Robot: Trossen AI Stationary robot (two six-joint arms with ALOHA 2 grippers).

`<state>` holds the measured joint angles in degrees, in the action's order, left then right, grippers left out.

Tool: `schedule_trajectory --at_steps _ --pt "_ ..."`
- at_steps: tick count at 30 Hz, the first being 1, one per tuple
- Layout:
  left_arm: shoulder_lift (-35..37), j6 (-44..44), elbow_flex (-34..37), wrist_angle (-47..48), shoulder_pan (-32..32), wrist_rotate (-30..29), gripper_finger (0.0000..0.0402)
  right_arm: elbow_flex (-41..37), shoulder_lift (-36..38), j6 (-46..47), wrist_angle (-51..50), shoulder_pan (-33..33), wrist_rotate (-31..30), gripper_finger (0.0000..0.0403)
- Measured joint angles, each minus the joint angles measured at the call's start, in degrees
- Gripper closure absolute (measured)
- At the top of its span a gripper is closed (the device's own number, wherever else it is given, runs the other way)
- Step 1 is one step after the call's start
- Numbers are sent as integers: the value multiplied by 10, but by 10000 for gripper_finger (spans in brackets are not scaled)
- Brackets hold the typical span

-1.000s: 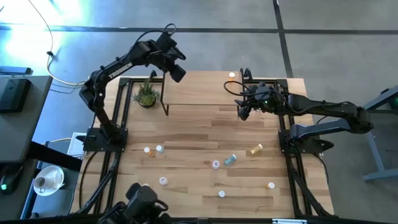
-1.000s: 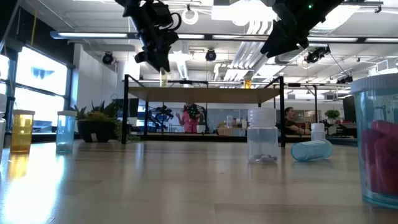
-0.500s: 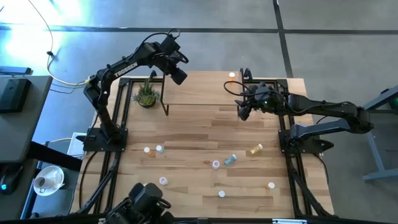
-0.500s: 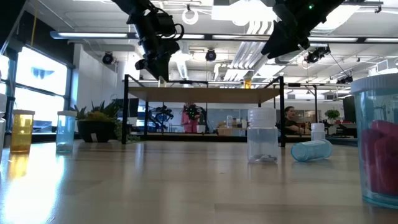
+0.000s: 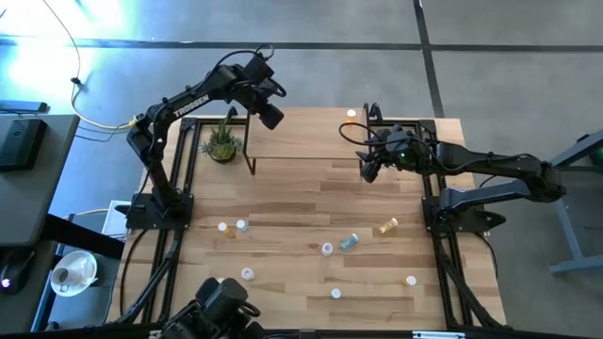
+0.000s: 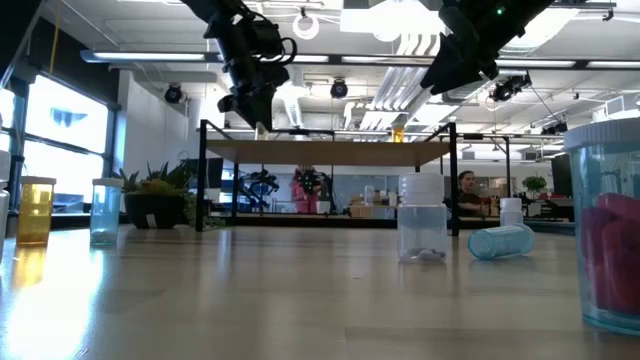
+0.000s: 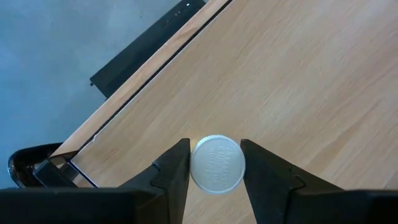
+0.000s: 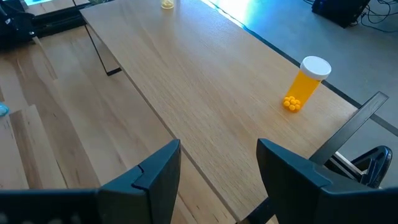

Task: Pick and place medicine bottles onto shelf by color
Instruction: Put the top left yellow pill bottle on the shelf, then put the middle transparent pill bottle on the shelf

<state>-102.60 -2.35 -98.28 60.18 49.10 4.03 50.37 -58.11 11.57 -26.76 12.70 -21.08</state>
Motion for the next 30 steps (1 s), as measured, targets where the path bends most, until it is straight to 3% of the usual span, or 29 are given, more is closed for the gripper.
schedule_trajectory --at_steps 12,20,30 --pt "-2 0 1 0 0 -2 223 0 0 0 0 0 0 201" --pt "10 20 -5 0 1 -2 222 0 0 0 9 0 0 201" --pt "43 33 -65 22 0 -2 220 22 5 0 8 0 2 201"
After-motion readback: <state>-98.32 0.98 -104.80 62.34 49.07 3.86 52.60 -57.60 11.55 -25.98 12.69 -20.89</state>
